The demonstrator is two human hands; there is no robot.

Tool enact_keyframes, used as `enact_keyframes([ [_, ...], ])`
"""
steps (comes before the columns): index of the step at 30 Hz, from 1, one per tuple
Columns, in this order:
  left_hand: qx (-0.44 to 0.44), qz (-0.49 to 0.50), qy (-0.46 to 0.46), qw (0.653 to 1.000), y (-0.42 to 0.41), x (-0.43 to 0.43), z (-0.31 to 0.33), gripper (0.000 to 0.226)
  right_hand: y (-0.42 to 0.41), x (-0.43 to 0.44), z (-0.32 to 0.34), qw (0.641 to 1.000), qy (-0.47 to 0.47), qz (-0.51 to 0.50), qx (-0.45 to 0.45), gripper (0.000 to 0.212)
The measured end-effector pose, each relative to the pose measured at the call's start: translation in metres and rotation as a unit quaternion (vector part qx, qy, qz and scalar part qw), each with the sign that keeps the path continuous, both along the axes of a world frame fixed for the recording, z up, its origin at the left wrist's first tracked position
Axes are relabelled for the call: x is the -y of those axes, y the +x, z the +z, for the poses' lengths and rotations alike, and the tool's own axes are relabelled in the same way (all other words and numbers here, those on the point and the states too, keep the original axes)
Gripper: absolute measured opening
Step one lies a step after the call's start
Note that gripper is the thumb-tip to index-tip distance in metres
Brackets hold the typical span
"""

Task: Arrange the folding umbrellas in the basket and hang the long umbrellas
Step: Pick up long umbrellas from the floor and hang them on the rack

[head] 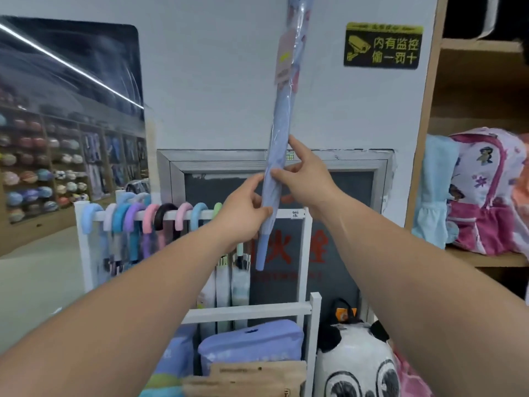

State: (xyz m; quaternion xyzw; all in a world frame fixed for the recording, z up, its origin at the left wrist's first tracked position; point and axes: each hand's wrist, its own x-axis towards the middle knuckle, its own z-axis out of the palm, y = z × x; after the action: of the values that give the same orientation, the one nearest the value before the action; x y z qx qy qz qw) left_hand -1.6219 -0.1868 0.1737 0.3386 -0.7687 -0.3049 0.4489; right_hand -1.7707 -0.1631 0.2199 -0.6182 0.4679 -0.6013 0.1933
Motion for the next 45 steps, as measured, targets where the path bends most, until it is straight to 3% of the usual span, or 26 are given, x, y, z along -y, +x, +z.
enact_keyframes([
  [11, 0.007, -0.028, -0.001, 1.0, -0.03, 0.039, 0.034, 0.056, -0.022, 0.032, 0.028, 0.995, -0.071, -0.057, -0.025, 0.08],
  [16, -0.009, 0.039, -0.026, 0.999, -0.043, 0.058, 0.046, 0.06, -0.028, 0.055, 0.047, 0.993, -0.096, -0.052, -0.049, 0.079],
  [26, -0.063, 0.066, -0.02, 0.996, -0.046, 0.086, 0.076, 0.061, -0.027, 0.104, 0.084, 0.99, -0.12, -0.01, -0.07, 0.08],
  [40, -0.034, 0.087, -0.014, 0.996, -0.039, 0.126, 0.048, 0.062, -0.018, 0.134, 0.045, 0.987, -0.146, -0.011, -0.074, 0.072],
  [45, 0.05, 0.051, 0.006, 0.997, -0.032, 0.133, 0.029, 0.052, -0.027, 0.141, 0.003, 0.99, -0.12, 0.009, -0.068, 0.07],
])
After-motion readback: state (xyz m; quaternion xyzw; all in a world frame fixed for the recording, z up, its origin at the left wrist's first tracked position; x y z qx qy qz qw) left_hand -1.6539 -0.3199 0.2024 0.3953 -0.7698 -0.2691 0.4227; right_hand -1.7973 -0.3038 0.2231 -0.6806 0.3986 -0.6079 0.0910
